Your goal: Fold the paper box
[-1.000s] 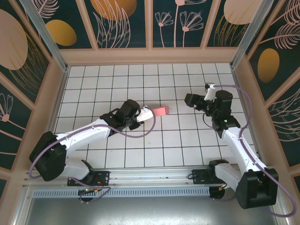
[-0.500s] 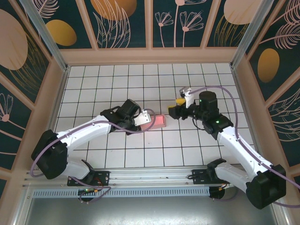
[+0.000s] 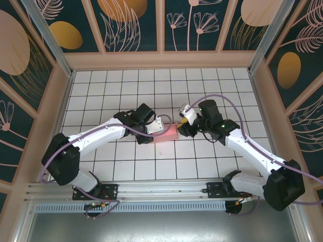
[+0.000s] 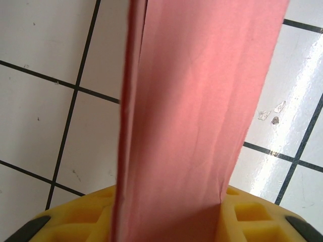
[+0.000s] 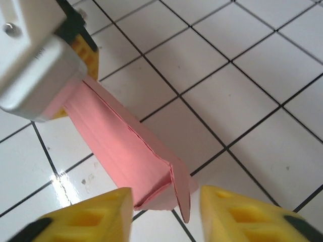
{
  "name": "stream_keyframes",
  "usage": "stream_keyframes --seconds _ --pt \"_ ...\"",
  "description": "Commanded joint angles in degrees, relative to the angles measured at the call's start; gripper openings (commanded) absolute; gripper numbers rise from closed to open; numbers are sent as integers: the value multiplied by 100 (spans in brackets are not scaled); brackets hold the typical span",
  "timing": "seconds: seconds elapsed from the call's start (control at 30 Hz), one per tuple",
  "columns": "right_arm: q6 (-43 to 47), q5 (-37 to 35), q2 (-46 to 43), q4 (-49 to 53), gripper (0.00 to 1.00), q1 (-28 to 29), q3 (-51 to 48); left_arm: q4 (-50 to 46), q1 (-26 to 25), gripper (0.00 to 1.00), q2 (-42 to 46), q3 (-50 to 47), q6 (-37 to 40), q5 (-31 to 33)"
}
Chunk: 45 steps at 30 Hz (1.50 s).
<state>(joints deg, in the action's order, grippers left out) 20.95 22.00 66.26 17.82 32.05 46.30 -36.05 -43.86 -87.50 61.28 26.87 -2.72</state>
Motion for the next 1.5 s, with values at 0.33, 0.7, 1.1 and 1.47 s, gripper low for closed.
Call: stream_keyframes --seconds 0.33,0.7,1.1,1.47 --pt "303 -164 446 116 26 38 304 -221 31 21 -162 16 -24 -20" --pt "208 -162 573 157 16 46 464 -200 27 21 -213 42 -16 -45" --pt "-353 -485 664 284 0 89 604 -6 26 21 -209 107 -412 -31" --pt "-2631 -1049 919 311 0 476 926 -197 25 21 -543 491 -786 -1"
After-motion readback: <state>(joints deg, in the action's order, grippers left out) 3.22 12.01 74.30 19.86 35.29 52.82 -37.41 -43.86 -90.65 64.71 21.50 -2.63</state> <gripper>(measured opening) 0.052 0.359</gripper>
